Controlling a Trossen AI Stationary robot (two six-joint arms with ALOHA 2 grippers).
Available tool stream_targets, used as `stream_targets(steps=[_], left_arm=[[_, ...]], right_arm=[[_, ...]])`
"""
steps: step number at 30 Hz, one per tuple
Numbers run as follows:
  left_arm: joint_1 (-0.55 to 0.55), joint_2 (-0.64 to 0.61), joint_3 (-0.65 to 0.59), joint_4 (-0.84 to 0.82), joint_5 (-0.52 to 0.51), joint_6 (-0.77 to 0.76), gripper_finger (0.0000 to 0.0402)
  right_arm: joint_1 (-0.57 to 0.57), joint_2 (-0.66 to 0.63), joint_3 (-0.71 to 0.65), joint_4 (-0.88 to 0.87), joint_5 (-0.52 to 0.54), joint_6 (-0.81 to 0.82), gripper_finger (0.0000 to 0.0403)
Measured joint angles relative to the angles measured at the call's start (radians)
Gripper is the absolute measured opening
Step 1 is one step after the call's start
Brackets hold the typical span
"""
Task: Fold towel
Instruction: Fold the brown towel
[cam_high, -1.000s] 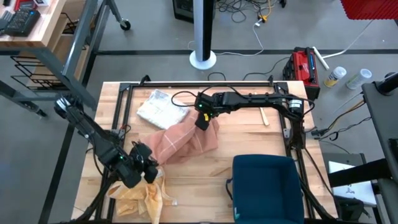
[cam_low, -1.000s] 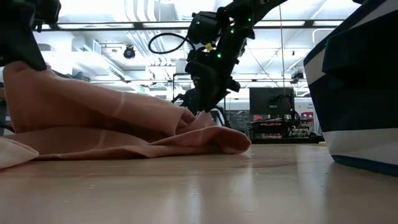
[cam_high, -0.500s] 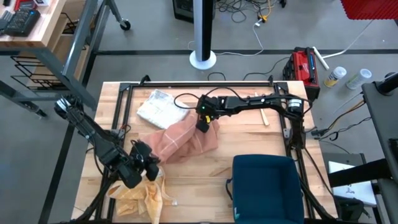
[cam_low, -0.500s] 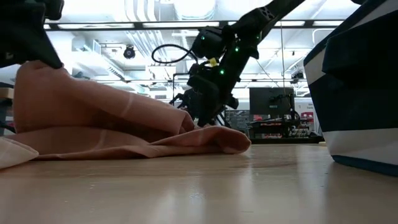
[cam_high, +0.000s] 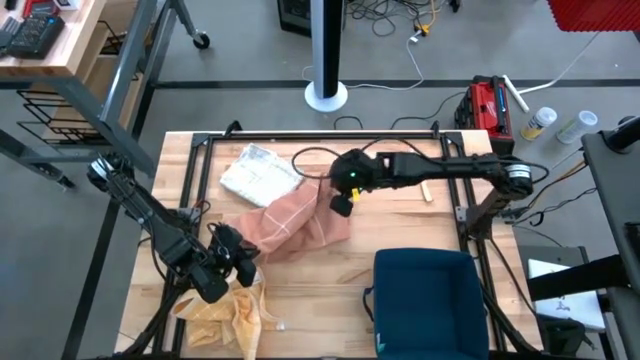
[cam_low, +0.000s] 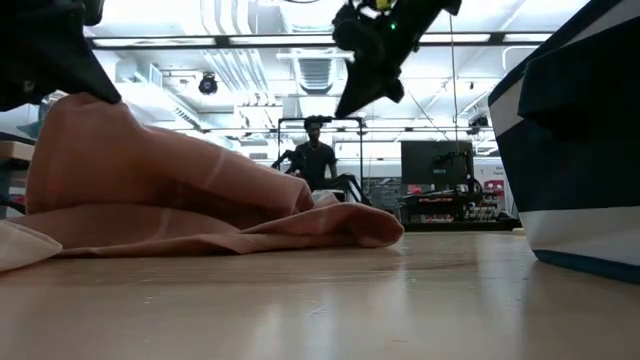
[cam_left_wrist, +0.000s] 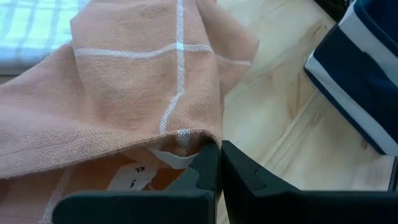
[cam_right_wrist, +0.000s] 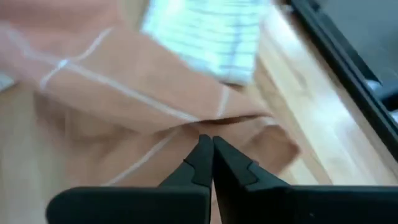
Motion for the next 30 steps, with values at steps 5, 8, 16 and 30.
stream_targets(steps=[5,8,16,30], left_arm=[[0.0,0.008,0.0,0.004,0.004,0.0,0.0],[0.0,0.015,0.0,0.005,0.011,0.006,0.0],[0.0,0.019,0.0,0.009,0.023,0.02,0.0],[0.0,0.019,-0.005,0.007,0.023,0.019,0.0]], right_arm=[[-0.008,0.008,-0.061,0.033,0.033,0.127,0.0011],[-0.017,0.054,-0.077,0.038,0.038,0.22,0.0036],[-0.081,0.263,-0.01,0.102,0.039,0.315,0.014],[-0.088,0.391,0.03,0.207,-0.036,0.15,0.0183]])
